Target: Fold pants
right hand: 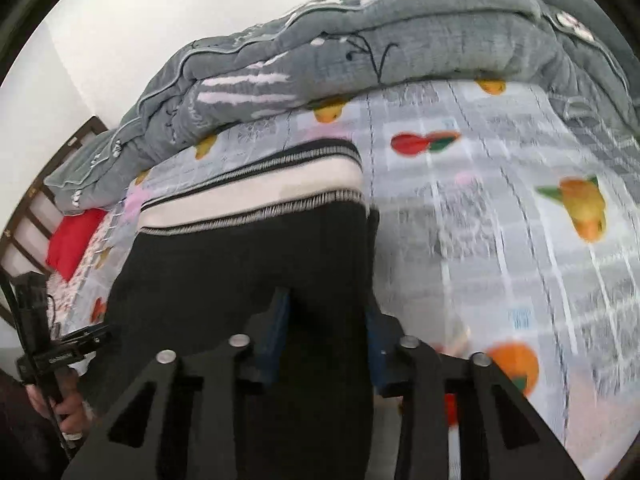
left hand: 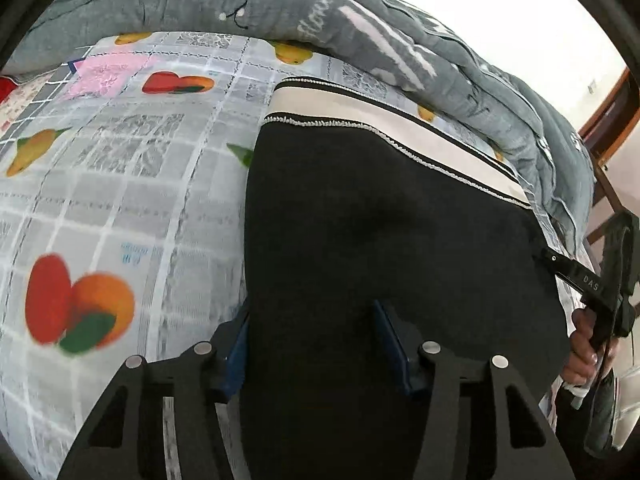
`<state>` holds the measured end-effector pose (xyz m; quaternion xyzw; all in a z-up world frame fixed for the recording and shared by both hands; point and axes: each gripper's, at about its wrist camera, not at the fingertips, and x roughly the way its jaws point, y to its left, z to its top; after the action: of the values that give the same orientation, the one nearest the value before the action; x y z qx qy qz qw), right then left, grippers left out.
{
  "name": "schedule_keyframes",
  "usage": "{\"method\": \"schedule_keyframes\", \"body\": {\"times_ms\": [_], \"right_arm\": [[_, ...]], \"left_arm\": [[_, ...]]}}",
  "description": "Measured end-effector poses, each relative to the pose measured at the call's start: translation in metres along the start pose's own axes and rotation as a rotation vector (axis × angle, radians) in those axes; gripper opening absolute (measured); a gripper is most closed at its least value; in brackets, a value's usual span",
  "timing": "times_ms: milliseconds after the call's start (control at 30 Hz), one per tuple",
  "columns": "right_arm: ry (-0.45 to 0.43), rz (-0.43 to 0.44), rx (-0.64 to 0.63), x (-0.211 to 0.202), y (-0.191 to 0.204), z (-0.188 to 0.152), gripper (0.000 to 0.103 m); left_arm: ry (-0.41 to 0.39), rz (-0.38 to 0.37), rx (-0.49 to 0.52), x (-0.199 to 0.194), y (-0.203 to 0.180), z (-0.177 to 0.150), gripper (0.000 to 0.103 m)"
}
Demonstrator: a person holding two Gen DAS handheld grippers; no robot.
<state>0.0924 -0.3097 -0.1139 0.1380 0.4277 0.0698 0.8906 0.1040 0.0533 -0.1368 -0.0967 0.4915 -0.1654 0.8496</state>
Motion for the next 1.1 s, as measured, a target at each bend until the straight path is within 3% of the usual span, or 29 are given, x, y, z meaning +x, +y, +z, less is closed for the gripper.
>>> {"method": "schedule_keyframes", "body": {"times_ms": [100,267,533,667,800,867,933,1033,1100], "right_arm": [[-0.020,-0.038,-0.042,0.013,0.006,0.012,0.027],[0.002,-0.004,0.006,0.022,-0.005,0.026,0.031],[-0.066,-0.175,-0.208,-0.035,0.037,-0.038,0.042],[-0.041,-0.149,-0.238,-0.051,0.041,-0.072,0.044],[0.003,-0.152,-0.184,-0.070,0.033,-0.094,0.044],[-0.002,-0.146,-0.144,-0.088,0.031,-0.098,0.044],[-0.031,-0.146,-0.104,-0.111,0.033,-0.098,0.044],[-0.077,-0.146,-0.076,-0.147,0.040,-0.094,0.048],[-0.095,-0.157,-0.082,-0.167,0.047,-0.093,0.052]], "left_arm": [[-0.015,0.038,0.004,0.008,-0.002,0.015,0.054],[-0.019,0.111,-0.014,0.007,-0.007,0.014,0.059],[-0.088,0.243,0.044,-0.041,-0.034,-0.041,0.061],[-0.067,0.238,0.062,-0.057,-0.044,-0.063,0.064],[-0.033,0.239,0.063,-0.078,-0.058,-0.082,0.064],[-0.018,0.193,0.065,-0.092,-0.072,-0.089,0.064],[-0.037,0.175,0.077,-0.109,-0.087,-0.095,0.066],[-0.094,0.204,0.124,-0.134,-0.113,-0.100,0.076],[-0.126,0.224,0.133,-0.148,-0.125,-0.101,0.077]]}}
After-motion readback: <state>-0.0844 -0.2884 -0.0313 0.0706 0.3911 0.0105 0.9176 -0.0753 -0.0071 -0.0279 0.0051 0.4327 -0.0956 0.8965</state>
